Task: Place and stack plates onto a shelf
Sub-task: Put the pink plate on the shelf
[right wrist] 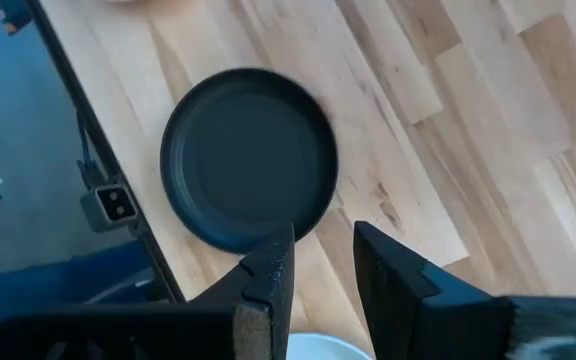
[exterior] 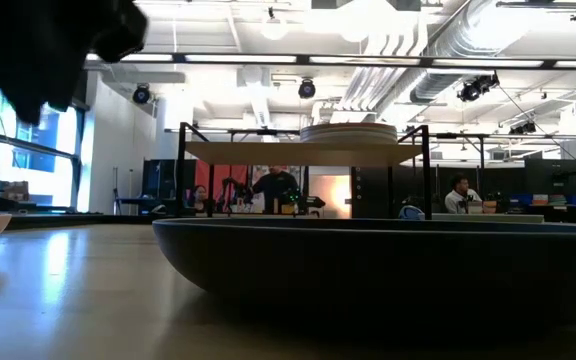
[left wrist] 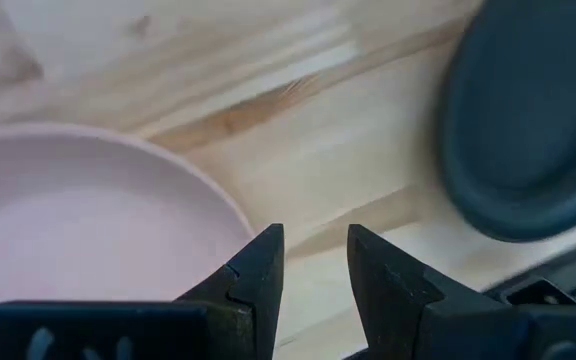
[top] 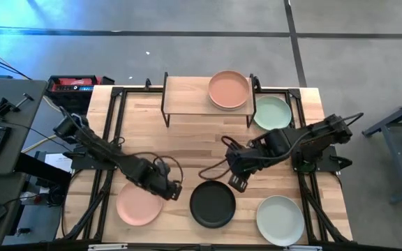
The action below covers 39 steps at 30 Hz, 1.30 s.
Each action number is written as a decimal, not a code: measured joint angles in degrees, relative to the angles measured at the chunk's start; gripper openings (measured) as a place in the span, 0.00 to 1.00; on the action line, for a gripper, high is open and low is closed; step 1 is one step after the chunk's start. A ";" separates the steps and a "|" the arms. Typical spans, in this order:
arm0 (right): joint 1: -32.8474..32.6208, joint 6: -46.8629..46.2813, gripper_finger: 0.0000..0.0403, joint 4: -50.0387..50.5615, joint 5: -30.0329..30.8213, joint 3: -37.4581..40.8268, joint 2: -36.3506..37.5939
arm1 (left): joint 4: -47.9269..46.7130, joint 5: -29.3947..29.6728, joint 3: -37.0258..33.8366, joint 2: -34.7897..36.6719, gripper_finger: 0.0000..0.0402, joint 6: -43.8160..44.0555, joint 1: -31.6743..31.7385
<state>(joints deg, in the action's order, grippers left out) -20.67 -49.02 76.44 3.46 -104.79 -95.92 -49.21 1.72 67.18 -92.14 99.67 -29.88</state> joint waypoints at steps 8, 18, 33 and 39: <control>-3.77 1.06 0.21 0.00 2.39 0.00 0.00 | 2.60 -2.34 0.00 -5.75 0.25 9.46 -3.39; -5.78 1.06 0.21 -0.04 2.58 0.00 0.00 | 3.66 -3.02 0.00 -9.82 0.25 16.01 -5.58; -6.42 -0.01 0.21 0.01 4.02 0.02 0.00 | 4.15 -4.57 0.00 -14.95 0.25 18.29 -6.53; -6.42 0.00 0.21 0.02 4.04 0.02 0.00 | 3.56 -4.22 -0.01 -14.95 0.25 18.27 -6.52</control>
<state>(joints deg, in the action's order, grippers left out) -27.09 -49.02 76.46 7.51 -104.77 -95.92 -45.65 -2.50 67.17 -107.09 117.94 -36.39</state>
